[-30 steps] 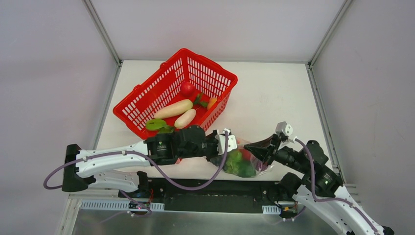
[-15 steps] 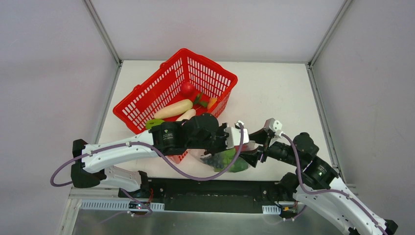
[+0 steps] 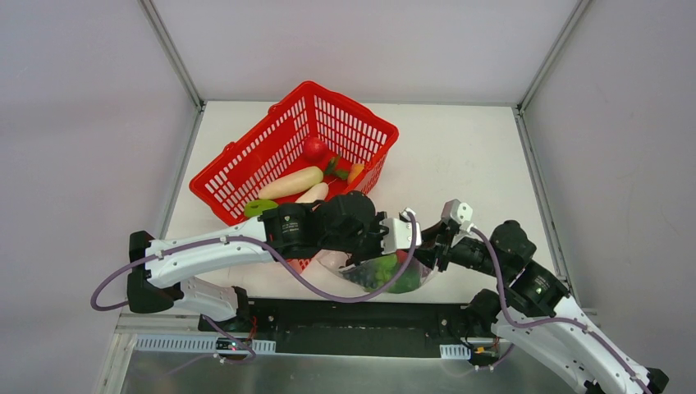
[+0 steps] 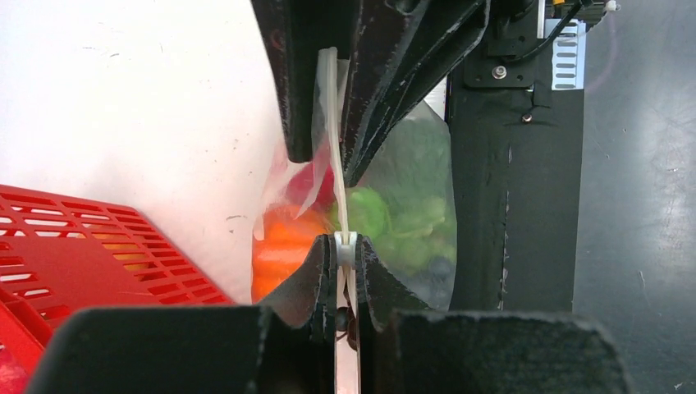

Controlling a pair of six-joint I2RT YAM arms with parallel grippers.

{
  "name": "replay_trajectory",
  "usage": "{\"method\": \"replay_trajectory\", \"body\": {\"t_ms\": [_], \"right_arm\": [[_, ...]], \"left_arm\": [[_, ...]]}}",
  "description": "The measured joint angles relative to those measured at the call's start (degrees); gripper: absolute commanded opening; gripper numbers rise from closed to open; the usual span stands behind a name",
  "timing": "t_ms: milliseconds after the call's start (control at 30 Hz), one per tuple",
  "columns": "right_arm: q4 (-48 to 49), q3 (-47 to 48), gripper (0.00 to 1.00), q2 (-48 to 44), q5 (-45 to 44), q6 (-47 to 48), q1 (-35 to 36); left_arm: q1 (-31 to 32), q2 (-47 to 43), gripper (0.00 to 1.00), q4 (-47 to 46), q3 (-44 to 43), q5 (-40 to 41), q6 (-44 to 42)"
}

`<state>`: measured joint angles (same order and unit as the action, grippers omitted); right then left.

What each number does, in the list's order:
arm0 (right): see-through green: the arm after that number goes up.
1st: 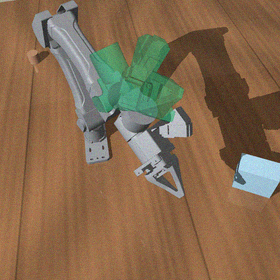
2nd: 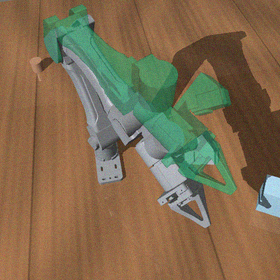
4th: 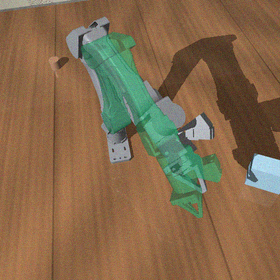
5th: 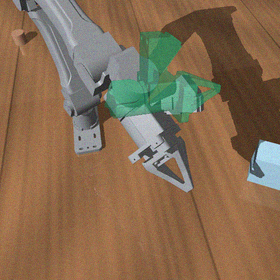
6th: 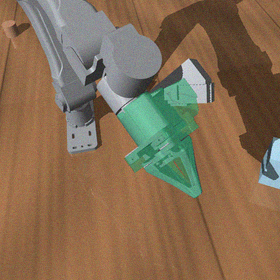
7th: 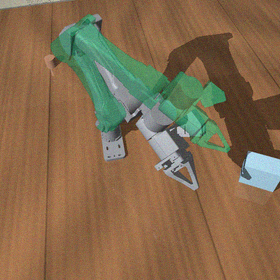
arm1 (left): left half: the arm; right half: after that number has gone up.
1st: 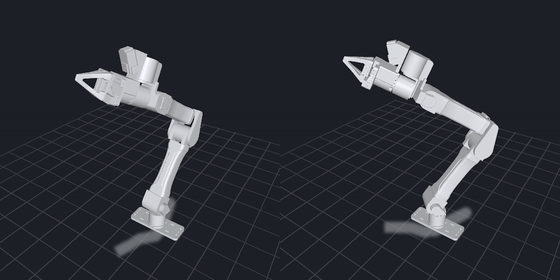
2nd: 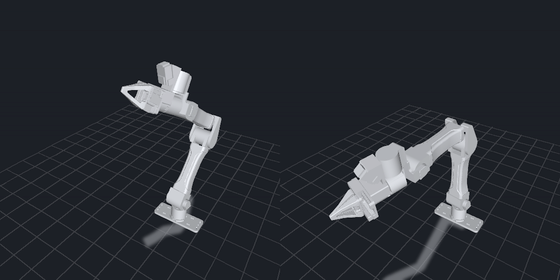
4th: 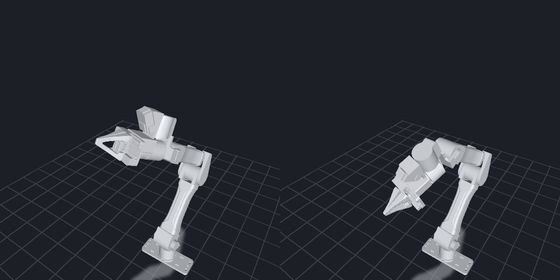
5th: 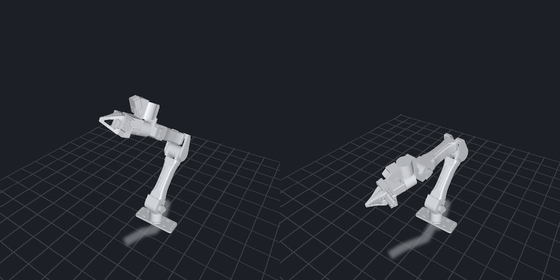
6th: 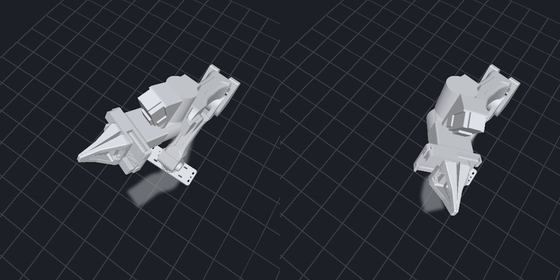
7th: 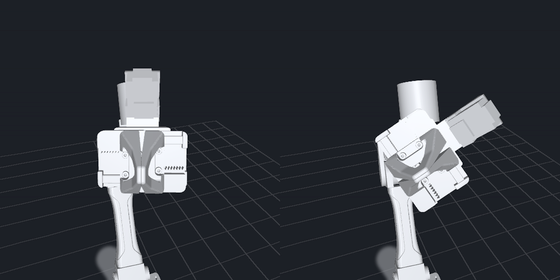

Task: Place the food in the zip-top bag and seal the zipper
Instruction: Zip the zipper food storage bag at the center of the board.

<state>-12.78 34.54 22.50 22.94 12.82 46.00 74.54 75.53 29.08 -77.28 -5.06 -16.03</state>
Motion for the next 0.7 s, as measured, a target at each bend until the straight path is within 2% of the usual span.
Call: {"method": "replay_trajectory", "body": {"t_ms": [33, 100, 333, 700], "right_arm": [[-0.02, 0.0, 0.09, -0.07, -0.04, 0.09, 0.0], [-0.17, 0.0, 0.01, -0.26, -0.13, 0.09, 0.0], [0.37, -1.05, 0.0, -4.44, -3.82, -1.73, 0.09], [1.09, -3.61, 0.0, -9.38, -13.38, -7.32, 0.46]], "left_arm": [[0.0, 0.0, 0.0, -0.02, 0.0, -0.24, 0.0], [0.0, 0.0, 0.0, -0.2, 0.02, -0.26, -0.02], [-0.02, -1.05, 0.0, -4.39, 2.05, 0.96, 0.24], [-0.02, -11.85, 0.0, -12.81, 16.48, 7.58, 3.13]]}}
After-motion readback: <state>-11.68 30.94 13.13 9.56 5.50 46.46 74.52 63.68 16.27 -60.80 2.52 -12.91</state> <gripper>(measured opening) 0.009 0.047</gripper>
